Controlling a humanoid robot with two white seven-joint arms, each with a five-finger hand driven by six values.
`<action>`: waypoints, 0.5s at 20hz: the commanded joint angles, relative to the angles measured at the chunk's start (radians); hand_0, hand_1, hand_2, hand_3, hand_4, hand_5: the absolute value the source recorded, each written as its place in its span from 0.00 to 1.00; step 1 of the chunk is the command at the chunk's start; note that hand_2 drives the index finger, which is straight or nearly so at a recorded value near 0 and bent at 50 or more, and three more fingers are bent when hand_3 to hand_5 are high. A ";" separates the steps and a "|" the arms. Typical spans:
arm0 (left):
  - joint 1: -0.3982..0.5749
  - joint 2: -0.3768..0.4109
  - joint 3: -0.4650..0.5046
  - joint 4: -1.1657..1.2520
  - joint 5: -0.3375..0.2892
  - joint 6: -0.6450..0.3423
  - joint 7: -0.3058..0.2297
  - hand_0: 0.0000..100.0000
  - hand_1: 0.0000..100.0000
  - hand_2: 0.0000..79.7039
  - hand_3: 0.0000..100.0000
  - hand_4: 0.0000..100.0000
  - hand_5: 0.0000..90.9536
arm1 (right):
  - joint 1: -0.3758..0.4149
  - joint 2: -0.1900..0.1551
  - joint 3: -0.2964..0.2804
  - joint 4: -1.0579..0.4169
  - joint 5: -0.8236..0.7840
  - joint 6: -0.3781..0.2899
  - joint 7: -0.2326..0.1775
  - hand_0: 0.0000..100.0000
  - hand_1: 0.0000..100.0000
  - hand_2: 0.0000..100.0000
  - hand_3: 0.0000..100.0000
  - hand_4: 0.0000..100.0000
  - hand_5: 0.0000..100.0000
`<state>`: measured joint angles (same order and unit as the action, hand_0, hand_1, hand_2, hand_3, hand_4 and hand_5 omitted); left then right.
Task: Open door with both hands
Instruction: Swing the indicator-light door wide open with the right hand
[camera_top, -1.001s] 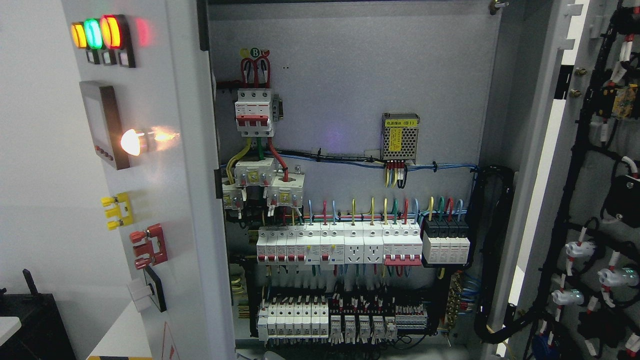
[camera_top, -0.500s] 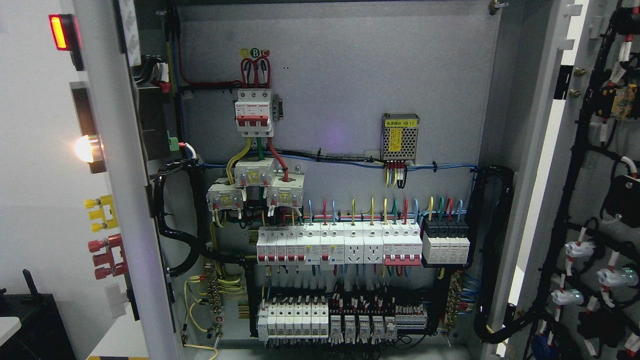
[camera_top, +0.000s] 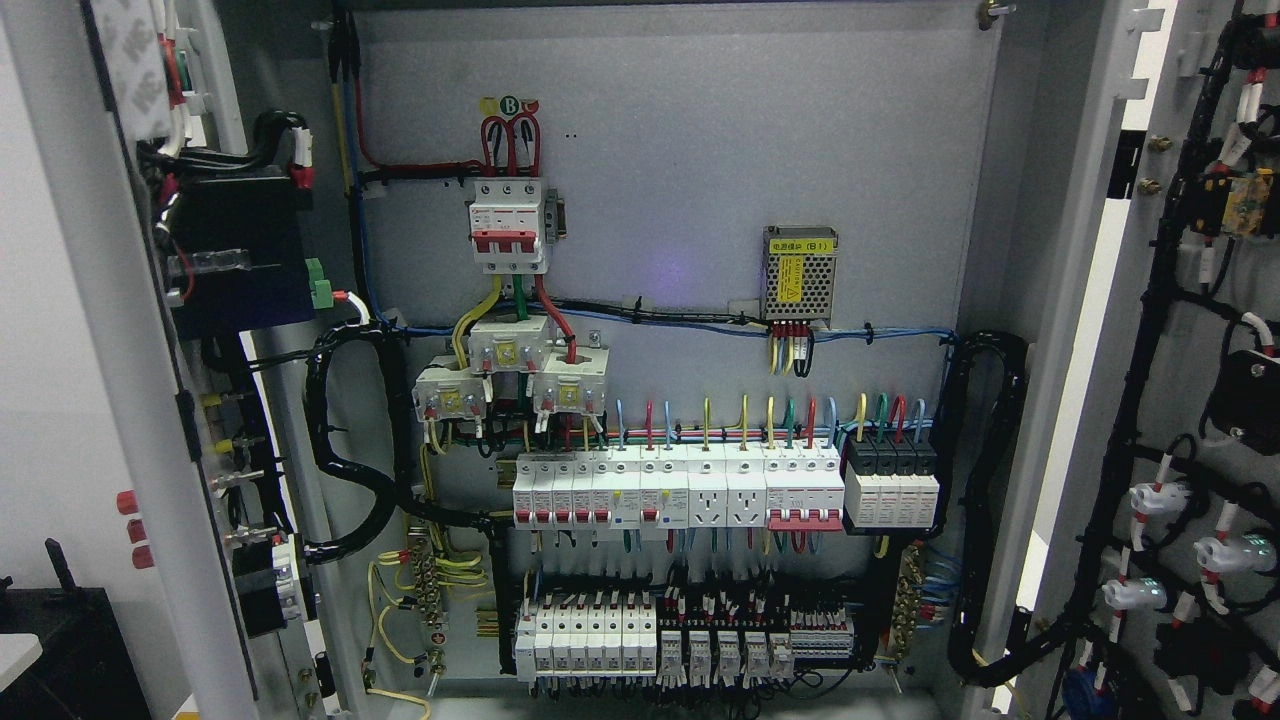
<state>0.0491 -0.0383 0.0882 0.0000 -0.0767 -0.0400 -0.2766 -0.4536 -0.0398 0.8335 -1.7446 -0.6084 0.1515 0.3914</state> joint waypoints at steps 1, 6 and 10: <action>0.000 0.000 -0.001 -0.003 0.000 0.000 -0.001 0.00 0.00 0.00 0.00 0.03 0.00 | 0.001 0.041 0.050 0.008 0.078 0.000 -0.003 0.00 0.00 0.00 0.00 0.00 0.00; 0.000 0.000 -0.001 -0.003 0.000 0.002 -0.001 0.00 0.00 0.00 0.00 0.03 0.00 | 0.001 0.081 0.068 0.022 0.137 0.002 -0.008 0.00 0.00 0.00 0.00 0.00 0.00; 0.000 0.000 -0.001 -0.003 0.000 0.000 -0.001 0.00 0.00 0.00 0.00 0.03 0.00 | 0.001 0.118 0.073 0.043 0.162 0.009 -0.037 0.00 0.00 0.00 0.00 0.00 0.00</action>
<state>0.0491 -0.0383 0.0879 0.0000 -0.0767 -0.0402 -0.2749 -0.4528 0.0032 0.8722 -1.7291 -0.4941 0.1554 0.3688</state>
